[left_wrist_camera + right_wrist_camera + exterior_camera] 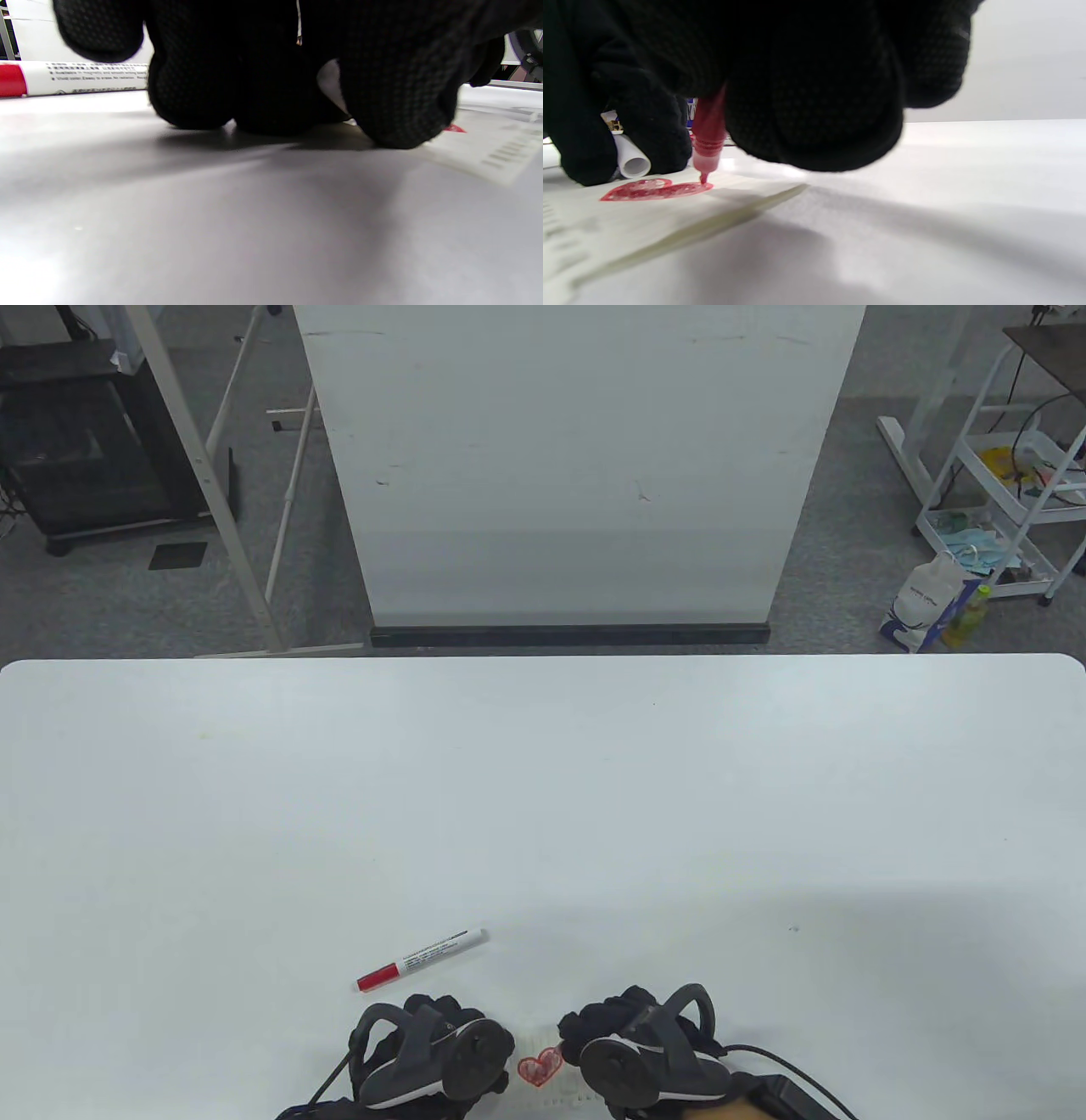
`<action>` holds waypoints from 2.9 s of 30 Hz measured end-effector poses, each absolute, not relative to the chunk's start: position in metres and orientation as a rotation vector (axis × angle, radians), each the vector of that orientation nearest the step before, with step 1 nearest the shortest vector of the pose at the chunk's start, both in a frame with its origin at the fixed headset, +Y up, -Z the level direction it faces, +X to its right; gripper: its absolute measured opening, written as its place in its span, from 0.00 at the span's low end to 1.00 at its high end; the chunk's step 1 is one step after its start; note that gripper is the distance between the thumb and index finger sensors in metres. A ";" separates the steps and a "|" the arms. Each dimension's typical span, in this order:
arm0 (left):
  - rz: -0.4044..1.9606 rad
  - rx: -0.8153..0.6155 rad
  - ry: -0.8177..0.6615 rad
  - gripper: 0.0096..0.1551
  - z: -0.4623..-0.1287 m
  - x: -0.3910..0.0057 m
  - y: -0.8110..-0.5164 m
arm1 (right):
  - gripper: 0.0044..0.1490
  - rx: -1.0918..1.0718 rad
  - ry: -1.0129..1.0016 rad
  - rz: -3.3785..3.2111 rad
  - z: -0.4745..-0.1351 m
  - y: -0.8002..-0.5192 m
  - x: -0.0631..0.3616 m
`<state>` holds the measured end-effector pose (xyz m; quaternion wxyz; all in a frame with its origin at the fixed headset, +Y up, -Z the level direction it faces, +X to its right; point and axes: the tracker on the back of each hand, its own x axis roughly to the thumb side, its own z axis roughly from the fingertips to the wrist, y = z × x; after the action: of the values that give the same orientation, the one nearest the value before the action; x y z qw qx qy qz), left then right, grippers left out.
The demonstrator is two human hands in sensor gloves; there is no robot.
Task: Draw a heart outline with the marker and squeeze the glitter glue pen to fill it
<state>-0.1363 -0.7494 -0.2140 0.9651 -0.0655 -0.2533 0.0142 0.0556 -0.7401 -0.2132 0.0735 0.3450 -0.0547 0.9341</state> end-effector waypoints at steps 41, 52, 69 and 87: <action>0.551 0.079 -0.520 0.24 -0.214 -0.169 -0.722 | 0.28 0.494 0.196 2.074 -0.227 -0.737 0.107; 0.636 0.090 -0.585 0.24 -0.208 -0.161 -0.723 | 0.29 0.578 0.220 2.050 -0.220 -0.738 0.101; 0.784 0.050 -0.619 0.23 -0.204 -0.155 -0.730 | 0.30 0.506 0.331 1.887 -0.219 -0.756 0.101; 0.768 0.004 -0.456 0.39 -0.210 -0.173 -0.733 | 0.30 0.495 0.397 1.794 -0.218 -0.762 0.095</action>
<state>-0.1728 -0.7334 -0.2101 0.9019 0.0021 -0.2203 0.3714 0.0954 -0.7622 -0.2182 0.5804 0.2117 0.1700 0.7677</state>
